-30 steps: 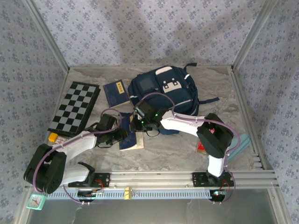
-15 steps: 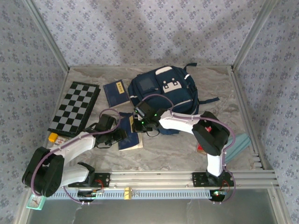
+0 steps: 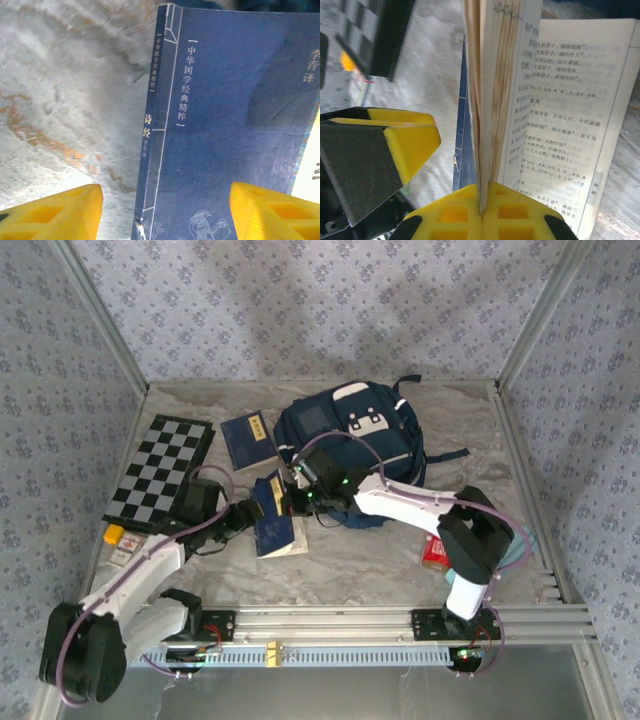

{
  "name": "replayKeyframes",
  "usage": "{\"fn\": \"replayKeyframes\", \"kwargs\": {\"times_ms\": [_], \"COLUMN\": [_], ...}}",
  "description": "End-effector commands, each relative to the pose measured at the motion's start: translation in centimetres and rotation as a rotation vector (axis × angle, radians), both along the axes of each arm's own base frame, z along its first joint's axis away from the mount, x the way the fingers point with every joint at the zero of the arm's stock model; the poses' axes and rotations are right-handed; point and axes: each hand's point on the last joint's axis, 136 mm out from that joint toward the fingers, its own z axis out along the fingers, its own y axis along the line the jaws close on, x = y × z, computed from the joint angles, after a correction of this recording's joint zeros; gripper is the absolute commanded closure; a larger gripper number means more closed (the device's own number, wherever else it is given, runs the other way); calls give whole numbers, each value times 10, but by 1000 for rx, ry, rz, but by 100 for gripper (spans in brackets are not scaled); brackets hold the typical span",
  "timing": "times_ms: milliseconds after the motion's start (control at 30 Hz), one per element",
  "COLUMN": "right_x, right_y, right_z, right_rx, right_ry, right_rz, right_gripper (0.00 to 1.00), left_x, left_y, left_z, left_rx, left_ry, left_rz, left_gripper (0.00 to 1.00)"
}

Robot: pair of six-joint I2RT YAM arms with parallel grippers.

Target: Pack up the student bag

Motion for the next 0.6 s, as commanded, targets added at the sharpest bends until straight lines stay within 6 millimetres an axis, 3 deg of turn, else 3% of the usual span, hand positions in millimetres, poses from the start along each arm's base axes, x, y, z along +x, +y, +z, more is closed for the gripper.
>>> {"fn": "replayKeyframes", "kwargs": {"times_ms": [0,233,367,467,567], "right_x": [5,19,29,33,37], "right_y": [0,-17,-25,-29,-29], "right_z": [59,115,143,158,157], "right_rx": [147,306,416,460,480], "right_ry": [-78,-132,-141,-153,-146], "right_rz": [28,52,69,73,67], "right_gripper": [100,100,100,100,100], "left_x": [0,-4,-2,1,5], "left_y": [-7,-26,-38,-41,-47], "left_z": [38,91,113,119,132], "left_rx": [-104,-306,-399,-418,-460], "left_ry": [-53,-170,-234,-252,-295], "left_rz": [-48,-151,-207,-212,-227], "left_gripper": [28,13,12,14,19]}}
